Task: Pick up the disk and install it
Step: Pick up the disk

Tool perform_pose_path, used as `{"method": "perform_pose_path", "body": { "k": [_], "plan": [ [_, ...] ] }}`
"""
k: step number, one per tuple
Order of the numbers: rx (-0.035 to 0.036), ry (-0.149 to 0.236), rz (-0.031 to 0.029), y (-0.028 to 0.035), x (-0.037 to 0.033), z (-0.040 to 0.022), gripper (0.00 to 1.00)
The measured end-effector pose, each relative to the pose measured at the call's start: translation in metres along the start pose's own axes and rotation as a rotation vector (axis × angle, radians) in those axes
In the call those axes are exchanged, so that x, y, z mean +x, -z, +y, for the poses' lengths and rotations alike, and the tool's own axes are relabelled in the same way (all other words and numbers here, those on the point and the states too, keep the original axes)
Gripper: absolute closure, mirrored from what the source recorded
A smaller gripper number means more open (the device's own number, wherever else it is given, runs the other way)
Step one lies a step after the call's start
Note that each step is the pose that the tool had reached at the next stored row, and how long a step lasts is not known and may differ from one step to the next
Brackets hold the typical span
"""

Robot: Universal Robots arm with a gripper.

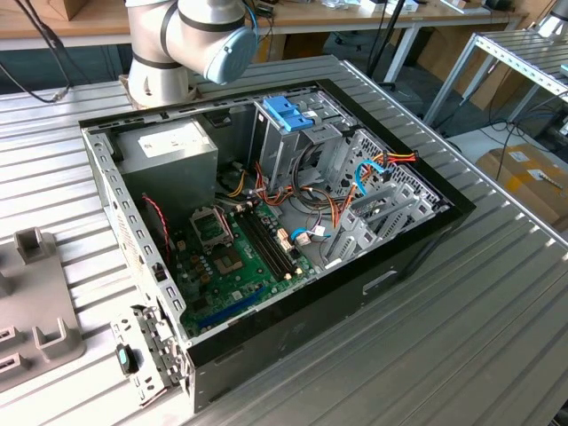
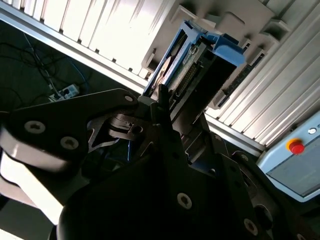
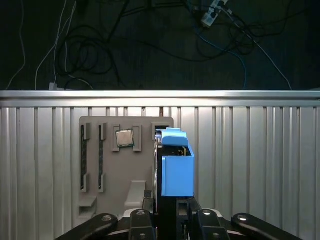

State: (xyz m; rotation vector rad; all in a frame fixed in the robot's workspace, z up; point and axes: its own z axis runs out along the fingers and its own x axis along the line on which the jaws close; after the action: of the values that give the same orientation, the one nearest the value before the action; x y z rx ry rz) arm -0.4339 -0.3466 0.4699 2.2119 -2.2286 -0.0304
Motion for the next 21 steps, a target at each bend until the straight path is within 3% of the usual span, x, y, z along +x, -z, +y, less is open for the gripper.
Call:
{"method": "perform_pose_path", "body": {
  "k": [11, 14, 21],
  "plan": [
    [-0.0002, 0.000, 0.0001, 0.0267, -0.0004, 0.0003, 0.65],
    [-0.0001, 0.000, 0.0000, 0.0312, -0.0004, 0.0004, 0.65],
    [0.0000, 0.000, 0.0000, 0.0318, -0.0004, 0.0004, 0.65]
  ]
}}
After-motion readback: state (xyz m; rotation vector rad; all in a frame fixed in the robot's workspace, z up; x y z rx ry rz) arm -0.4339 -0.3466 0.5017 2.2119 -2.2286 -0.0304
